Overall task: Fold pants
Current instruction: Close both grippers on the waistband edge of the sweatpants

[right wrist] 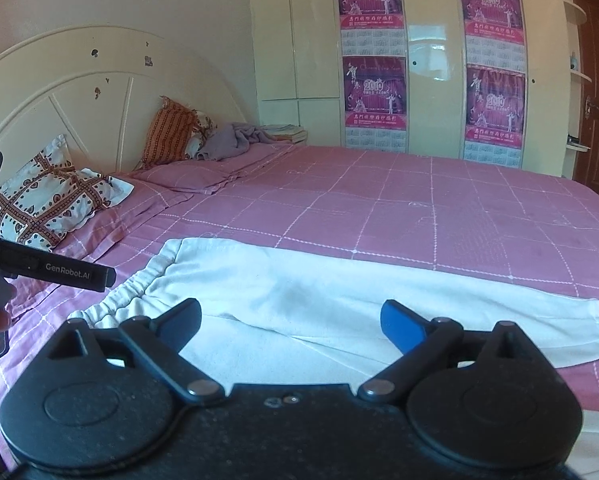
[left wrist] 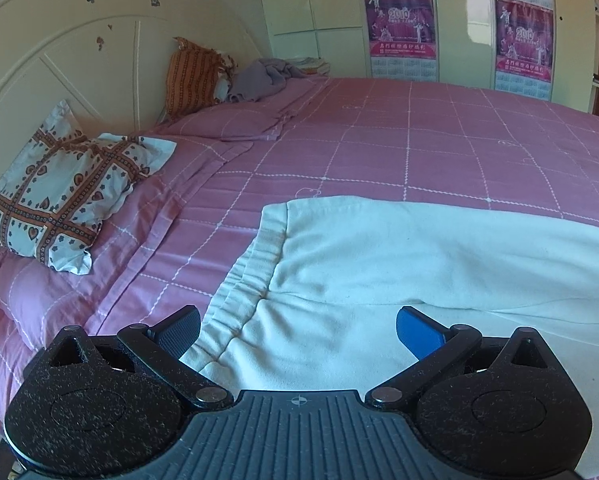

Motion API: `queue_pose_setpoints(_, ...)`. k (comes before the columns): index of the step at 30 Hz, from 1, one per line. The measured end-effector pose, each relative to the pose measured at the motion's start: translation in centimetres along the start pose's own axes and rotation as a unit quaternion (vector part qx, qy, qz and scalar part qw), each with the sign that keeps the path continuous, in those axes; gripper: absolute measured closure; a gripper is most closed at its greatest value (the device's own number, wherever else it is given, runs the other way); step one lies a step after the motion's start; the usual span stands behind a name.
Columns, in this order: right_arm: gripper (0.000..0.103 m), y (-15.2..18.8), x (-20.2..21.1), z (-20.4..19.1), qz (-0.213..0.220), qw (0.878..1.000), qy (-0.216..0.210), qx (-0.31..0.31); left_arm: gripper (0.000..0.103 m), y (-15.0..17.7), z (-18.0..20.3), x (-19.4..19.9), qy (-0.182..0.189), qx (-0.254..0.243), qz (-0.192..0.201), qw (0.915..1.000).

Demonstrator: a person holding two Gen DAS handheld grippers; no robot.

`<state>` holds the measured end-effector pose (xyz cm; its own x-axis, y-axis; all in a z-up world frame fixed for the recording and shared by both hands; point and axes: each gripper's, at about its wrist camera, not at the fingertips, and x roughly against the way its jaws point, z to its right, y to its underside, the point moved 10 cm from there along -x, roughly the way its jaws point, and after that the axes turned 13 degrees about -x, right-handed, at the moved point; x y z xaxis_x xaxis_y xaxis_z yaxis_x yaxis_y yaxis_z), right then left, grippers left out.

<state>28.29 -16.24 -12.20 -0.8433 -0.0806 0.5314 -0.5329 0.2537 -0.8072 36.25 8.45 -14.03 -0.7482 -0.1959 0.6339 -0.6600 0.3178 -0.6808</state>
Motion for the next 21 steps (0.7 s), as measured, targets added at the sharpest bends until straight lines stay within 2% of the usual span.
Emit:
queue_pose_setpoints(4, 0.007, -0.3, -3.2, -0.4, -0.012, 1.0, -0.01, 0.01, 0.0, -0.5, -0.5, -3.8, -0.001, 0.006, -0.024, 0.9997)
queue_pose_setpoints(9, 0.015, -0.9, -7.6, -0.3, -0.031, 0.999, -0.025, 0.014, 0.0, -1.2, -1.0, -8.6, -0.003, 0.005, -0.049, 0.9988)
queue_pose_setpoints(13, 0.015, -1.4, -11.3, 0.1, -0.045, 0.998, -0.031, 0.02, 0.0, -1.6, -1.5, -12.7, -0.011, 0.003, -0.071, 0.9974)
queue_pose_setpoints(15, 0.018, -1.5, -13.5, 0.3, -0.058, 0.997, -0.033, 0.024, 0.0, -1.7, -1.9, -14.9, -0.012, 0.007, -0.082, 0.9966)
queue_pose_setpoints(21, 0.018, -1.8, -20.4, 1.3, -0.1, 0.994, -0.035, 0.034, 0.0, -1.6, -2.9, -20.7, -0.017, 0.005, -0.106, 0.9942)
